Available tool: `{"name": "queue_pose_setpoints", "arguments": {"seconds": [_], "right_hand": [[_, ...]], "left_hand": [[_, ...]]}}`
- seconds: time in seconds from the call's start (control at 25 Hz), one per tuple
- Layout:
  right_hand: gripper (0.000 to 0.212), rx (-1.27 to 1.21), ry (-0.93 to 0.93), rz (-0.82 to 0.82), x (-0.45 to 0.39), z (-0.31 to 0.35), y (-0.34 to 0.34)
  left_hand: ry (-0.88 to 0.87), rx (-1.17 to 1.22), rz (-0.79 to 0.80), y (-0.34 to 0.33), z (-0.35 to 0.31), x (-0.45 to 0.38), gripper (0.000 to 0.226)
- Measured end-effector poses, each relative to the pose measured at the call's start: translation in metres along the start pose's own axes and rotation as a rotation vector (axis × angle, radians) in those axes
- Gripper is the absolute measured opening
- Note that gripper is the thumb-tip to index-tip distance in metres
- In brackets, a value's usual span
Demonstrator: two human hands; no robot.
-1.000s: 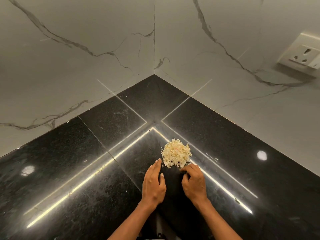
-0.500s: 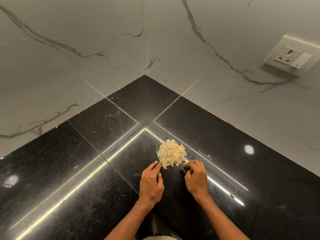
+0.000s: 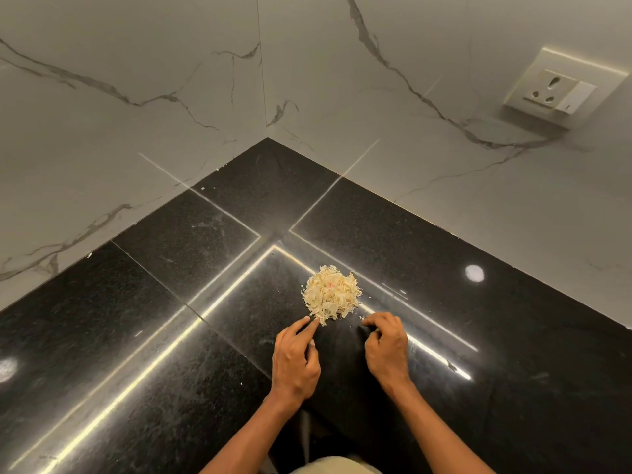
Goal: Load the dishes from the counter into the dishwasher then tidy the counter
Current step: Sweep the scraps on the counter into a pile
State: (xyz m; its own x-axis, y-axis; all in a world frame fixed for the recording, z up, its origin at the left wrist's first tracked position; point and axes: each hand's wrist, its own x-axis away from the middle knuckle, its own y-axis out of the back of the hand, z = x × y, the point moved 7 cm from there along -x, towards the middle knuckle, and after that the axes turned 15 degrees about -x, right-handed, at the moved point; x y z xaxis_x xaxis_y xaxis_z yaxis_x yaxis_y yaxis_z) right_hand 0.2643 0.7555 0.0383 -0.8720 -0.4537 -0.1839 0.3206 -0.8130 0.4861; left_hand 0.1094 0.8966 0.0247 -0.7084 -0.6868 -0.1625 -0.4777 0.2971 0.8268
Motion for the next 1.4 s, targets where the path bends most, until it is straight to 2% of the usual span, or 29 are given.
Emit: {"name": "queue_pose_setpoints", "arguments": {"seconds": [0.24,0.4,0.52,0.6,0.68,0.8,0.92,1.16,1.28,1.4], "right_hand": [[0.039,-0.020,0.037,0.215,-0.003,0.008,-0.028],[0.043,-0.139,0.055,0.024,-0.018,0.004,-0.007],[0.044,-0.140,-0.064,-0.077,-0.028,-0.018,0.009],[0.045,-0.163,-0.168,-0.048,-0.028,-0.027,-0.001],[0.049,-0.201,-0.205,0.016,-0.029,-0.026,-0.019],[0.057,-0.263,-0.195,0.114,-0.031,-0.015,-0.041],[0.058,-0.309,-0.131,0.215,-0.043,-0.012,-0.046],[0.054,-0.247,-0.133,0.084,-0.090,-0.034,-0.033],[0.057,-0.154,-0.055,0.163,-0.090,-0.019,-0.061],[0.063,-0.170,-0.046,0.223,-0.086,-0.005,-0.088]], "left_hand": [[-0.041,0.027,0.064,-0.010,-0.013,-0.005,0.048],[-0.010,0.138,-0.063,0.003,-0.003,-0.015,0.046],[0.111,0.209,-0.126,0.006,0.009,-0.024,0.053],[0.179,0.250,-0.056,-0.001,0.011,-0.030,0.060],[0.164,0.222,0.031,-0.016,0.004,-0.040,0.064],[0.121,0.155,0.069,-0.031,-0.003,-0.051,0.062],[0.141,0.191,0.054,-0.034,-0.004,-0.061,0.062],[0.133,0.289,0.022,-0.033,0.005,-0.105,0.063],[0.090,0.235,0.052,-0.040,-0.003,-0.118,0.062],[0.061,0.187,0.075,-0.048,-0.005,-0.119,0.063]]}}
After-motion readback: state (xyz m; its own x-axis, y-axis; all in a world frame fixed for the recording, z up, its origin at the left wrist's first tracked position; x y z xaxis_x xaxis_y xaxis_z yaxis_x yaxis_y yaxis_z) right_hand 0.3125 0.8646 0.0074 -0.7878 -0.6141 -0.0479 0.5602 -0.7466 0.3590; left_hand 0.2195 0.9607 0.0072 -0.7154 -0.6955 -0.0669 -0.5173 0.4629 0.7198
